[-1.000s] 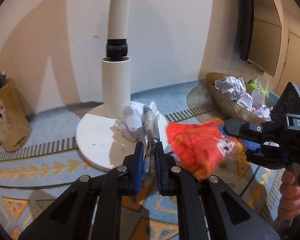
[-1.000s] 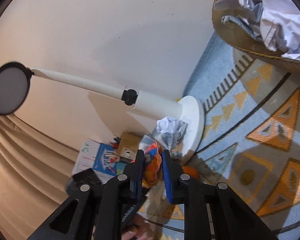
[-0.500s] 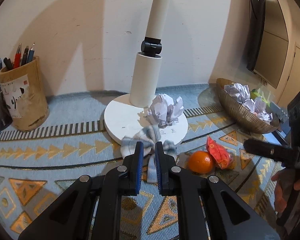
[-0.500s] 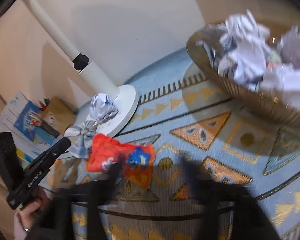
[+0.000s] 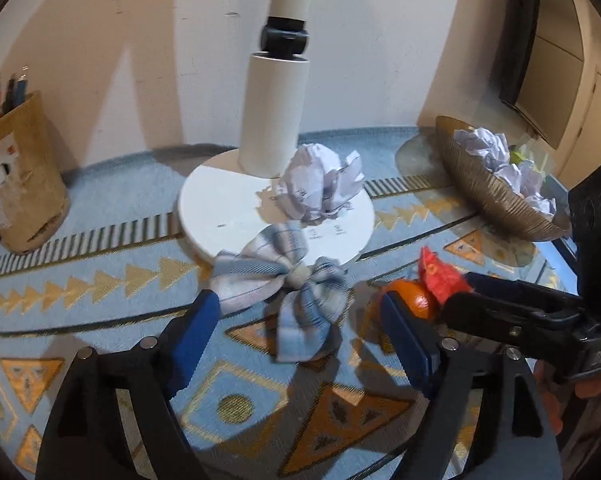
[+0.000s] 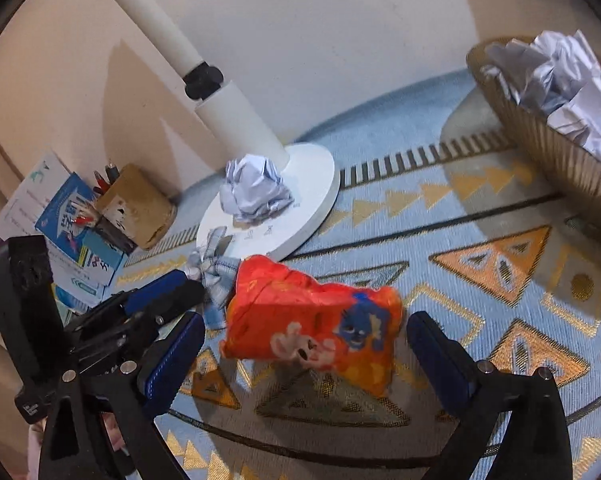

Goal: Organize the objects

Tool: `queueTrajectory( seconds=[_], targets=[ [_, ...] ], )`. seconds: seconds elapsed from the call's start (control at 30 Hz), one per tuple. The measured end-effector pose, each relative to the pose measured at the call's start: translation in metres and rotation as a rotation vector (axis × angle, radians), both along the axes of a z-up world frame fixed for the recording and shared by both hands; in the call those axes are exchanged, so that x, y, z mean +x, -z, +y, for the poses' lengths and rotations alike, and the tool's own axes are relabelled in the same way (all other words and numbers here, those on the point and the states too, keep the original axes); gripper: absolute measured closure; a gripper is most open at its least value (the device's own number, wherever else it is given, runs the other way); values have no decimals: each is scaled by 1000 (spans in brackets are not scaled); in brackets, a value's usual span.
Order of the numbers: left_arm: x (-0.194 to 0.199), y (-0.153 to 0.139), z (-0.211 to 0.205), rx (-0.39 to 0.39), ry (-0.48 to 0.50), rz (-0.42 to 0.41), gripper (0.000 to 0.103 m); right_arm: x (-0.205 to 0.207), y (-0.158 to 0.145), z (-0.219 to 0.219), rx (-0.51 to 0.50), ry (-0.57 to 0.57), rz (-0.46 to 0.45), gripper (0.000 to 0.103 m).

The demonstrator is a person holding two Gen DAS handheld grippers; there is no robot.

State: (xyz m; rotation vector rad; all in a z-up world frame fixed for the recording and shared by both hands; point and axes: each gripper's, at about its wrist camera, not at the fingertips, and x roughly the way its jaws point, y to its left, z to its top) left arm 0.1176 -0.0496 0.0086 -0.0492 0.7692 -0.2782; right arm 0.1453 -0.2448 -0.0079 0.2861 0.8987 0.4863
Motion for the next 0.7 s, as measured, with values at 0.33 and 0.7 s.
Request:
queueTrajectory(
  seconds=[0.33,0.7],
  targets=[
    [9,-2,-9,23,17,-22,87,-11,-6,-12,13,20,-63,59],
    [-5,-15,-1,26,-47,-127,88,-16,-13,-13,23,24,-105,60]
  ],
)
